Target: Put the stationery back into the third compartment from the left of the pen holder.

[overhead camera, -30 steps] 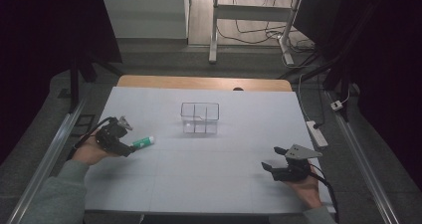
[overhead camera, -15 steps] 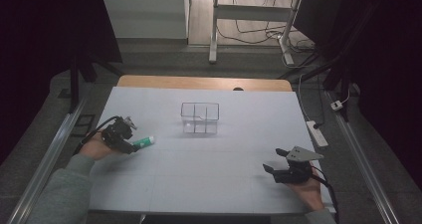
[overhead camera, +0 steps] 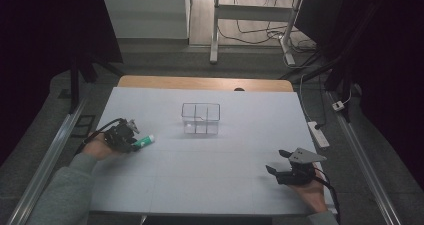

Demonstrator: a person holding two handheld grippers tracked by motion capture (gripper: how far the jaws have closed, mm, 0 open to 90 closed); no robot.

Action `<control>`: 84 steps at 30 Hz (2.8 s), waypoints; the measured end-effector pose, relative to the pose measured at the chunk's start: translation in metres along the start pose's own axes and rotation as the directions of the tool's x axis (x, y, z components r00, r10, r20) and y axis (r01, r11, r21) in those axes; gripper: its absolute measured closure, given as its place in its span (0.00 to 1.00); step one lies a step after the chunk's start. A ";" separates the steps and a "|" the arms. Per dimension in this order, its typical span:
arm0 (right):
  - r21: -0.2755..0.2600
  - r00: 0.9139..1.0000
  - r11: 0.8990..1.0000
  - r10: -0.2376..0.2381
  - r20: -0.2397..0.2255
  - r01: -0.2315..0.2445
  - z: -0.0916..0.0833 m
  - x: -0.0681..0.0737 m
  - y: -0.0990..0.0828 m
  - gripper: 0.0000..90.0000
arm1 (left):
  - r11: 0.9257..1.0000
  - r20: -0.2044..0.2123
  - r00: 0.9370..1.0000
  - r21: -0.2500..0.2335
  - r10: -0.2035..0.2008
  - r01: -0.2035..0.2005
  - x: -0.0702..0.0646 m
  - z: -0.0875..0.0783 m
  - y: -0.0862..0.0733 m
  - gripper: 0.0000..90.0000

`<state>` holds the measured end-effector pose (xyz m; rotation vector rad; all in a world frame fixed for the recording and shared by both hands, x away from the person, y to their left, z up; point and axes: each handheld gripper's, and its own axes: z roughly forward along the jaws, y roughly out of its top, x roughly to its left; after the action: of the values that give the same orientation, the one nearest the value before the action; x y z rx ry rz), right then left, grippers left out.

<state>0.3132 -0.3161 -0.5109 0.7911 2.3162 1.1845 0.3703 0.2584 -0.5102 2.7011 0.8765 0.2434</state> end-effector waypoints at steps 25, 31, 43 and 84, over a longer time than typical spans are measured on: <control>-0.020 1.000 1.000 0.007 0.005 -0.007 -0.003 0.001 0.001 0.25 | 0.977 -0.013 0.999 -0.207 -0.051 0.047 -0.020 -0.039 -0.007 0.72; -0.024 1.000 1.000 0.006 0.007 -0.005 -0.004 0.001 0.001 0.25 | 0.971 -0.001 0.999 -0.236 -0.051 0.050 -0.024 -0.037 -0.006 0.72; -0.026 1.000 1.000 0.009 0.007 -0.009 -0.004 0.001 0.001 0.25 | 0.949 0.042 0.998 -0.313 -0.039 0.050 -0.036 -0.044 -0.003 0.72; -0.067 1.000 0.998 -0.010 -0.018 0.009 -0.004 0.015 0.011 0.27 | 0.898 0.104 0.991 -0.439 0.088 -0.033 -0.090 -0.035 0.043 0.72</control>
<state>0.3025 -0.3034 -0.5008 0.7477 2.2799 1.2635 0.3134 0.1794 -0.4695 2.2967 0.6141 0.2520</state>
